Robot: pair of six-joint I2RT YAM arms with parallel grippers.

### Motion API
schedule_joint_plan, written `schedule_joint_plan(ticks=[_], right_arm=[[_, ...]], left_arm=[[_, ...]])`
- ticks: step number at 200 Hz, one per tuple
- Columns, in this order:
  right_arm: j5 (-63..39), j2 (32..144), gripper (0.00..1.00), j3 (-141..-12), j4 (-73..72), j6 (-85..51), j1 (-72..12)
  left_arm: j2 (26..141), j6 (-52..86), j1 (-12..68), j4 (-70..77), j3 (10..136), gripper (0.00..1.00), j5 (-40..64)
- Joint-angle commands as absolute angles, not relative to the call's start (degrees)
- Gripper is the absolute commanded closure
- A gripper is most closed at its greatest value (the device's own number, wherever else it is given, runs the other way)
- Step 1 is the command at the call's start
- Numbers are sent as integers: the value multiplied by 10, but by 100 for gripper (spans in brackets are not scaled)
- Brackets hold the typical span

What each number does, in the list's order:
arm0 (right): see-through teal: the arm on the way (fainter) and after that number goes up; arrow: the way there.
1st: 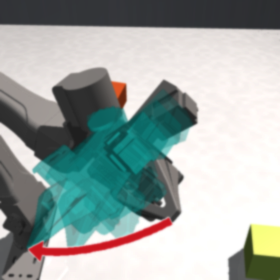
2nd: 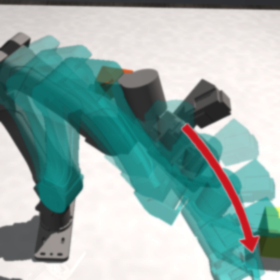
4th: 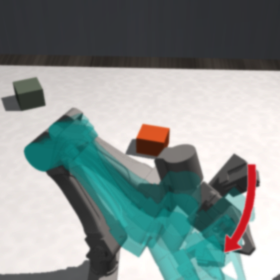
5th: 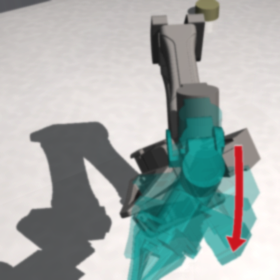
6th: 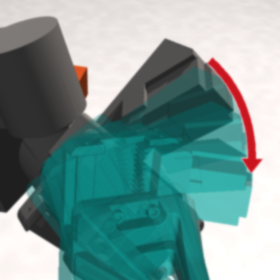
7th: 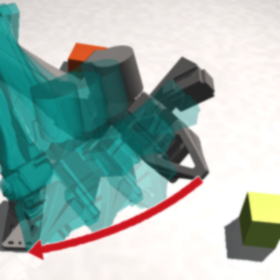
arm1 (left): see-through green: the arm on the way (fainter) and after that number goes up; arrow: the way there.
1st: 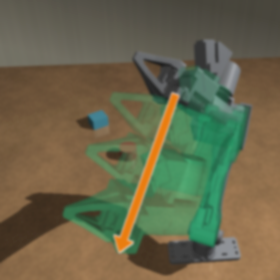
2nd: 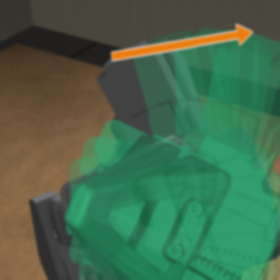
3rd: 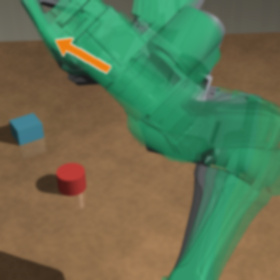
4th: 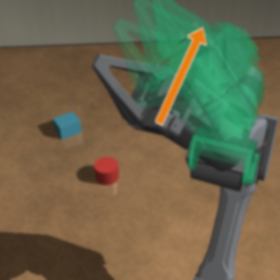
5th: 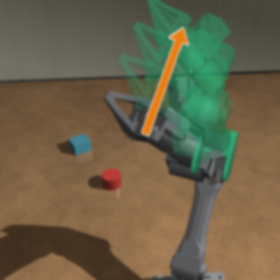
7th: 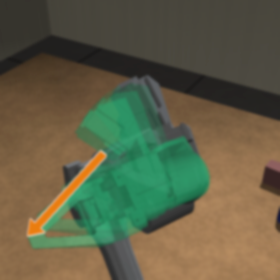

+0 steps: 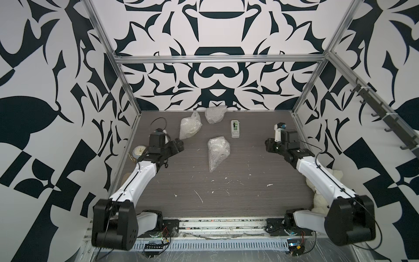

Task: Wrap bowls in bubble wrap
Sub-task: Reset both arms

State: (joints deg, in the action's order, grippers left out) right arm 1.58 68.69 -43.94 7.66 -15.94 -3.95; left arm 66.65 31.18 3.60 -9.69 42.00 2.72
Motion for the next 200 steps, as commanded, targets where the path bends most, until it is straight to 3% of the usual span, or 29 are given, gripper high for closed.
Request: schedule_joint_plan(ticks=[1,31,57,78,129,174,200], right_arm=[[138,665,45,-365,-88,-187,-9],[218,687,40,-315,-167,-197,4],[266,723,39,-277,-261,-179,5],[257,746,38,-264,-301,-158,9],[200,730,39,-207,-348,-108,10],[214,799,39,-142,-531,-125,9],[196,803,39,-157,-508,-108,1]], left_arm=[[623,329,-27,-71,369,0,-15],[604,342,-108,-61,330,0,-28],[588,334,-133,-41,302,0,-79],[581,321,-135,-9,281,0,-145],[585,231,-135,201,187,0,-180],[609,207,-134,367,123,0,-137],[649,200,-135,456,104,0,-113]])
